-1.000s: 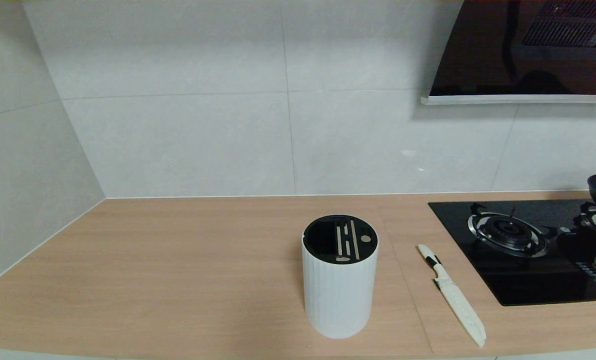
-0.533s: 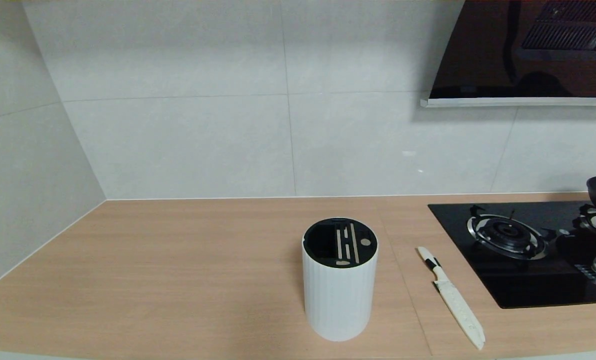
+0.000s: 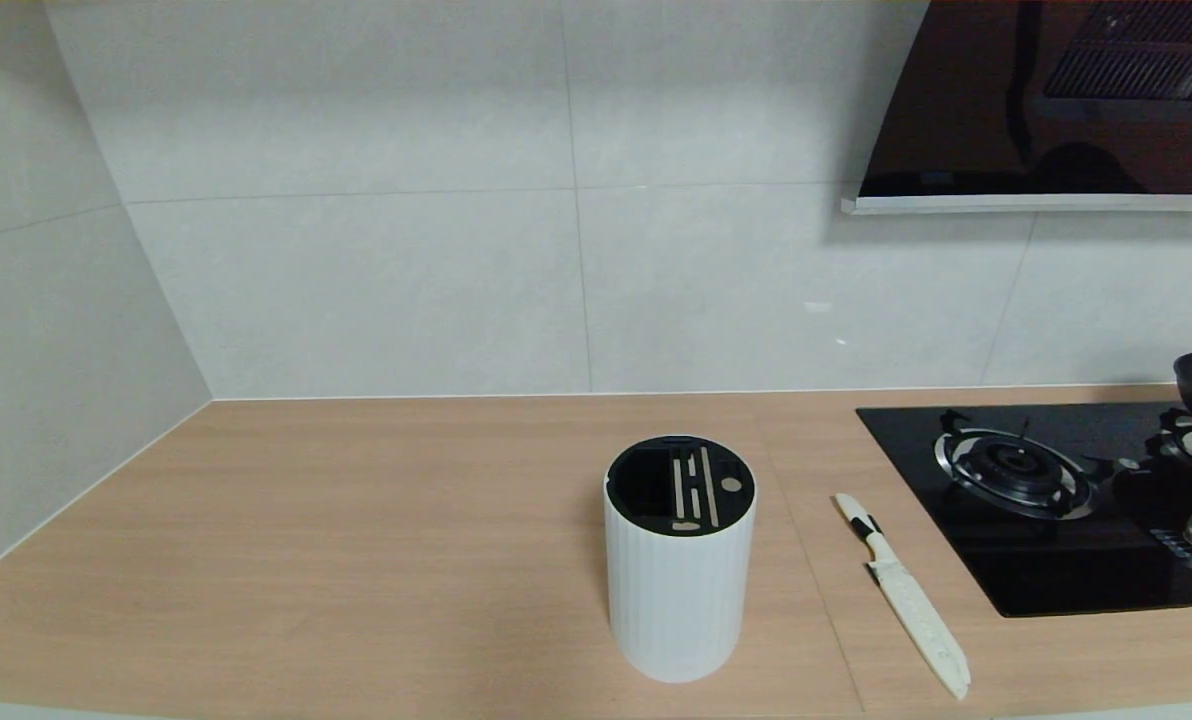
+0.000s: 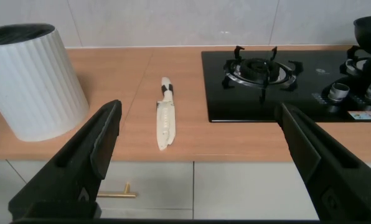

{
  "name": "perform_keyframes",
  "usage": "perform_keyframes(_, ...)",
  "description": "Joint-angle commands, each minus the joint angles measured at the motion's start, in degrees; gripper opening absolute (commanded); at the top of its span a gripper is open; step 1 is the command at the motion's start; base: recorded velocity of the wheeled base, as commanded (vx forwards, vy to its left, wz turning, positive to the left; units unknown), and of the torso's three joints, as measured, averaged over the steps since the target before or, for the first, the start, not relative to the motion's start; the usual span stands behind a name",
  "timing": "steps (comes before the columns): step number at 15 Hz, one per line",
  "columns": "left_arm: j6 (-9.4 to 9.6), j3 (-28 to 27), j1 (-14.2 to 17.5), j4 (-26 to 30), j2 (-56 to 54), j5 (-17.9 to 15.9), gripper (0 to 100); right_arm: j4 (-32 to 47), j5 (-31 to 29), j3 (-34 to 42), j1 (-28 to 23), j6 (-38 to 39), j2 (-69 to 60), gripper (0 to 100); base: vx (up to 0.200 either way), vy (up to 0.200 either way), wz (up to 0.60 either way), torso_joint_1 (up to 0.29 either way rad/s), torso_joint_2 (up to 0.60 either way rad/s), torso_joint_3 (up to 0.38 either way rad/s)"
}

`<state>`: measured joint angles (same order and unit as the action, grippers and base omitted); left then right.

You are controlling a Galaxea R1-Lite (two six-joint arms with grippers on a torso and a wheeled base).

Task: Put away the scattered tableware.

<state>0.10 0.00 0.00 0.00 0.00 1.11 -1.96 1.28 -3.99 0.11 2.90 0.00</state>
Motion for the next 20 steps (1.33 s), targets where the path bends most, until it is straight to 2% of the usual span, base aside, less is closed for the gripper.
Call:
perform_keyframes(1,-0.01,0.0,0.0,0.0,0.0,0.03,100,3.02,4.52,-5.68,0.33,2.11,2.9,100,0.0,0.0,0.0,0.0,0.0,0.0)
perform_keyframes(4,-0.01,0.0,0.0,0.0,0.0,0.03,100,4.34,13.05,-9.55,0.24,2.11,16.26,100,0.0,0.0,0.0,0.0,0.0,0.0)
perform_keyframes(8,-0.01,0.0,0.0,0.0,0.0,0.03,100,4.25,13.66,-15.53,0.68,0.44,37.62,100,0.0,0.0,0.0,0.0,0.0,0.0)
perform_keyframes(9,-0.01,0.0,0.0,0.0,0.0,0.03,100,3.46,13.57,-18.78,1.38,-0.62,47.2,100,0.0,0.0,0.0,0.0,0.0,0.0)
perform_keyframes(11,-0.01,0.0,0.0,0.0,0.0,0.03,100,2.05,13.05,-22.29,3.49,-0.53,58.1,100,0.0,0.0,0.0,0.0,0.0,0.0)
perform_keyframes(14,-0.01,0.0,0.0,0.0,0.0,0.03,100,-3.93,12.08,-24.23,7.01,-0.35,69.52,100,0.0,0.0,0.0,0.0,0.0,0.0)
perform_keyframes(16,-0.01,0.0,0.0,0.0,0.0,0.03,100,-14.91,8.74,-24.31,7.98,-0.35,81.39,100,0.0,0.0,0.0,0.0,0.0,0.0)
perform_keyframes(18,-0.01,0.0,0.0,0.0,0.0,0.03,100,-20.54,4.96,-24.31,9.65,-0.53,88.59,100,0.0,0.0,0.0,0.0,0.0,0.0)
perform_keyframes(20,-0.01,0.0,0.0,0.0,0.0,0.03,100,-25.55,4.26,-24.4,10.61,-0.62,94.39,100,0.0,0.0,0.0,0.0,0.0,0.0)
